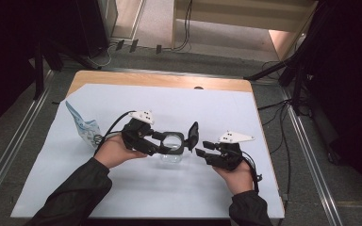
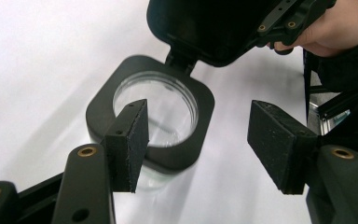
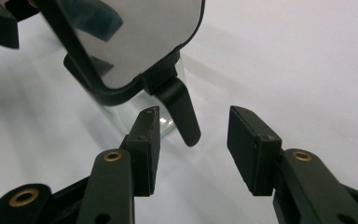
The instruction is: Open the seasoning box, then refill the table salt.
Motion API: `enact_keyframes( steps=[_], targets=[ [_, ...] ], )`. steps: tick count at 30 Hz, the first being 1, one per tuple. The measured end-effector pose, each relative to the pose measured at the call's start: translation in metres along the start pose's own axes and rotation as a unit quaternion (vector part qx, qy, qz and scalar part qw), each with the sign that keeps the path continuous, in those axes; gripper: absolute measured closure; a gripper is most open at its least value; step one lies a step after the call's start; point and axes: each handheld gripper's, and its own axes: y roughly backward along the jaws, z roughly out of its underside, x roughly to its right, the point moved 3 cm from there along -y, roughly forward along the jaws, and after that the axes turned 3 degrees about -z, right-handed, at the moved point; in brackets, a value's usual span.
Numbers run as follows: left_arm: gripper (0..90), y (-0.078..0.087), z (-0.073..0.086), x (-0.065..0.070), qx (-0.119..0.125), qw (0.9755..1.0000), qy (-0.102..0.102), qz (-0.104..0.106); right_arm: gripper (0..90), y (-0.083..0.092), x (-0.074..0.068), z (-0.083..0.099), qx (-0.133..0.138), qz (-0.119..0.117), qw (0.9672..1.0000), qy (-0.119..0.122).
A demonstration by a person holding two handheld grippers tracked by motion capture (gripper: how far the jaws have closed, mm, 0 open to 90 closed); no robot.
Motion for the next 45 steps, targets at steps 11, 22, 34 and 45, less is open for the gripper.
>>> enact_keyframes(
  steps=[11,22,34,45],
  targets=[
    [41.7,0.028,0.022,-0.001,0.013,0.9997,-0.002,-0.021,55.6,0.011,-0.001,0.009,-0.013,0.004,0.9999,0.005],
    [44.3,0.044,0.043,-0.004,0.02,0.9989,0.016,-0.04,54.6,0.008,0.002,0.009,-0.017,0.005,0.9998,0.007],
    [43.9,0.072,0.065,-0.008,0.027,0.9968,0.039,-0.064,54.8,0.008,0.009,0.005,-0.013,-0.003,0.9999,0.007],
    [44.1,0.105,0.085,-0.012,0.043,0.9923,0.065,-0.096,54.7,0.001,0.021,0.0,-0.025,0.003,0.9996,0.008]
  ],
)
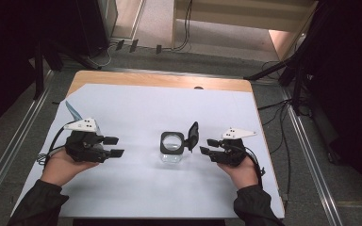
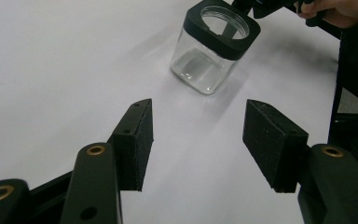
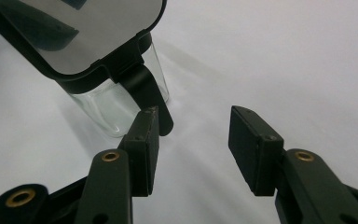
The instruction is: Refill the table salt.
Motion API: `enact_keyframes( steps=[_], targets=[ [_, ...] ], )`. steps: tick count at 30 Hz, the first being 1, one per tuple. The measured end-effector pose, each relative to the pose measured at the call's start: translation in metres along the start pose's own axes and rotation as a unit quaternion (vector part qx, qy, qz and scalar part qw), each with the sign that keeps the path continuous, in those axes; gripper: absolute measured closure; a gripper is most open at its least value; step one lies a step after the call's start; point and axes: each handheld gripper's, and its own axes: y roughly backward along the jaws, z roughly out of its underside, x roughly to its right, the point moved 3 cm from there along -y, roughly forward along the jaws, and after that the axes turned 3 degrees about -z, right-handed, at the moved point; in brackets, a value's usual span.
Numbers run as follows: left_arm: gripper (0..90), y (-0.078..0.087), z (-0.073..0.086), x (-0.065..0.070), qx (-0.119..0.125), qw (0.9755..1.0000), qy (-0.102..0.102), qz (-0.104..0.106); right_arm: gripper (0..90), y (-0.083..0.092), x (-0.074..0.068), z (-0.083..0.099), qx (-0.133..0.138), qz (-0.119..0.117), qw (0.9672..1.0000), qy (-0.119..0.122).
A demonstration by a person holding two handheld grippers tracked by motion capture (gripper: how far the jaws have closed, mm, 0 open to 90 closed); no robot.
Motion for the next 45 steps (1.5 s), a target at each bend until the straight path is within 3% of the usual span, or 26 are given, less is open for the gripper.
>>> enact_keyframes(
  steps=[14,31,36,45],
  targets=[
    [44.7,0.043,0.018,-0.019,0.011,0.999,0.026,-0.035,54.8,-0.01,0.005,-0.004,-0.004,-0.004,1.0,0.0],
    [43.2,0.082,0.039,-0.066,0.026,0.9933,0.076,-0.083,54.8,-0.013,0.004,-0.001,-0.018,-0.004,0.9998,0.0],
    [39.3,0.085,0.036,-0.083,0.035,0.9921,0.071,-0.097,54.8,-0.012,0.002,0.0,-0.024,-0.002,0.9997,0.002],
    [32.4,0.086,0.025,-0.102,0.056,0.9939,0.058,-0.075,54.6,-0.008,0.0,0.0,-0.017,0.002,0.9998,-0.001]
  ],
)
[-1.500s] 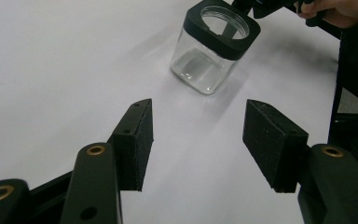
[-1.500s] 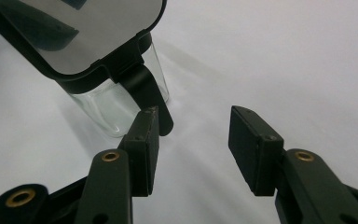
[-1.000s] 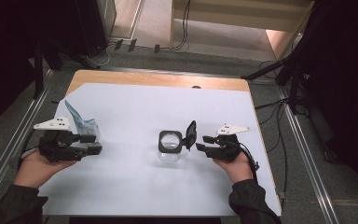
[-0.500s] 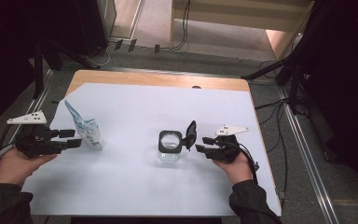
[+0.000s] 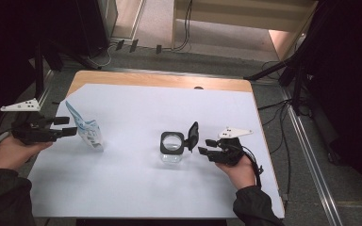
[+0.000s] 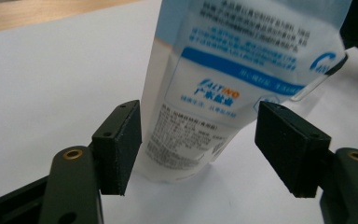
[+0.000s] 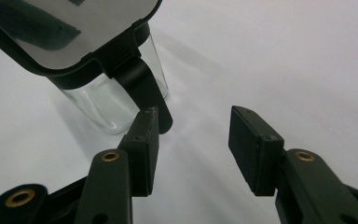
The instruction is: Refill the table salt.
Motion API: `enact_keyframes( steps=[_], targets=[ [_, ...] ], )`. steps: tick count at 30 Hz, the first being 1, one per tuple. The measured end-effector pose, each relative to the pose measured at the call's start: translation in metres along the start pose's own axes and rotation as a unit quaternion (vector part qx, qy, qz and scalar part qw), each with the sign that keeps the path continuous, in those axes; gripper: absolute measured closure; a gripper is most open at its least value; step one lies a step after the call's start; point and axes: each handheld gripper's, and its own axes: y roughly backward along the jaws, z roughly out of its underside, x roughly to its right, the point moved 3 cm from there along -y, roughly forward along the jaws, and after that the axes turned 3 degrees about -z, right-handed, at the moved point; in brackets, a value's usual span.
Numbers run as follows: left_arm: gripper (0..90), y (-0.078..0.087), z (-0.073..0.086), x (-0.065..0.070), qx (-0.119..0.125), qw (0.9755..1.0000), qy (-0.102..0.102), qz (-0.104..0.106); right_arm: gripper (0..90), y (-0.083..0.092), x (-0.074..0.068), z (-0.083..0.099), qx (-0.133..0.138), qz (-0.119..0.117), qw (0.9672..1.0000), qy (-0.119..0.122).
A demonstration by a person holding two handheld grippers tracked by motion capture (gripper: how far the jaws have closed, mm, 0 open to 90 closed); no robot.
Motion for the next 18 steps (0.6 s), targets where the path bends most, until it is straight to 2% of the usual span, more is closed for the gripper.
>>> enact_keyframes(
  steps=[12,18],
  targets=[
    [26.3,-0.001,-0.024,-0.004,-0.009,0.9988,-0.032,0.036,54.5,0.0,-0.001,0.006,-0.011,0.005,0.9999,-0.002],
    [27.1,-0.008,-0.03,-0.006,-0.009,0.9977,-0.035,0.057,54.5,-0.002,-0.001,0.006,-0.012,0.005,0.9999,-0.003]
  ],
)
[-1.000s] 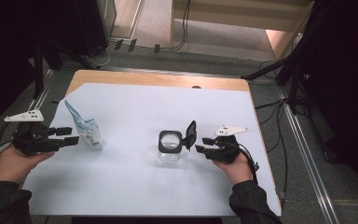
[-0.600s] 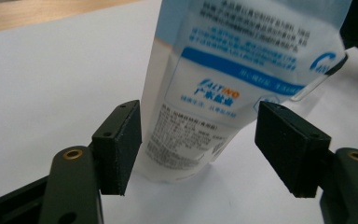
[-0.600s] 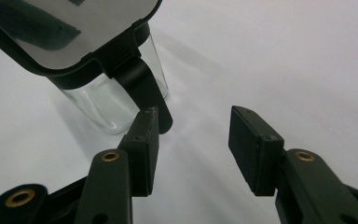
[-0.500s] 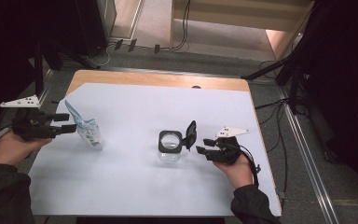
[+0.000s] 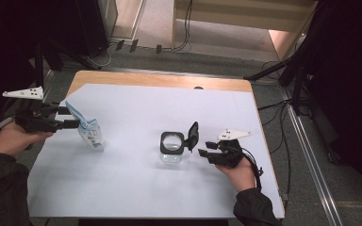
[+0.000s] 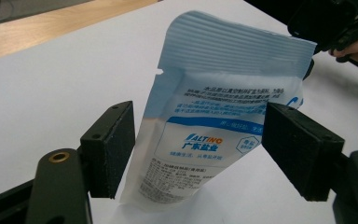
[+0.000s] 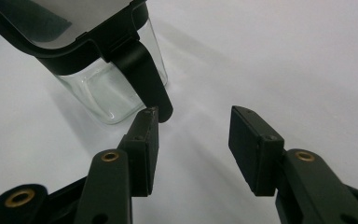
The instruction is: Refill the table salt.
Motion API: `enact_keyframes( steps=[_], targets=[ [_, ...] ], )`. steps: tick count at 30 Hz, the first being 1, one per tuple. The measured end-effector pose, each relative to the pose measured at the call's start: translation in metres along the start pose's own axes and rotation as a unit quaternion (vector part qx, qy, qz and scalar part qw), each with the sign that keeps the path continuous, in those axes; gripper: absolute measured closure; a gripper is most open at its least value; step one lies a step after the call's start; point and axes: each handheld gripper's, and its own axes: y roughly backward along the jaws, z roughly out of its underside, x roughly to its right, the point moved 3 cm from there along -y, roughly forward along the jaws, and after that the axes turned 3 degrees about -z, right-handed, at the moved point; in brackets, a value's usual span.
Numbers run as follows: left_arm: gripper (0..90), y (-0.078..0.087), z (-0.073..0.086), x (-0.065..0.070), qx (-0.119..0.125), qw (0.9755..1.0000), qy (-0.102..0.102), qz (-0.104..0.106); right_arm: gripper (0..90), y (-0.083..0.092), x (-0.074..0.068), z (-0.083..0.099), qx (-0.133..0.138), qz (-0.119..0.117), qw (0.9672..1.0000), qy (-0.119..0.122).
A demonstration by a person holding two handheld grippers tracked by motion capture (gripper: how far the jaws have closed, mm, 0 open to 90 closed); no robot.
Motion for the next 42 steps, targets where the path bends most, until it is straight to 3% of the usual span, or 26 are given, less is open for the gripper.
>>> enact_keyframes(
  steps=[9,31,42],
  targets=[
    [29.0,-0.012,-0.002,-0.002,-0.008,0.9999,-0.005,0.007,54.5,-0.002,0.0,0.0,-0.001,-0.002,1.0,0.0],
    [54.1,-0.011,0.0,-0.001,-0.012,0.9997,-0.021,-0.009,54.7,-0.003,0.0,-0.001,0.0,-0.002,1.0,0.001],
    [63.7,-0.009,0.001,-0.001,-0.015,0.9997,-0.017,-0.01,55.0,-0.003,0.0,-0.001,0.002,-0.002,1.0,0.002]
  ],
)
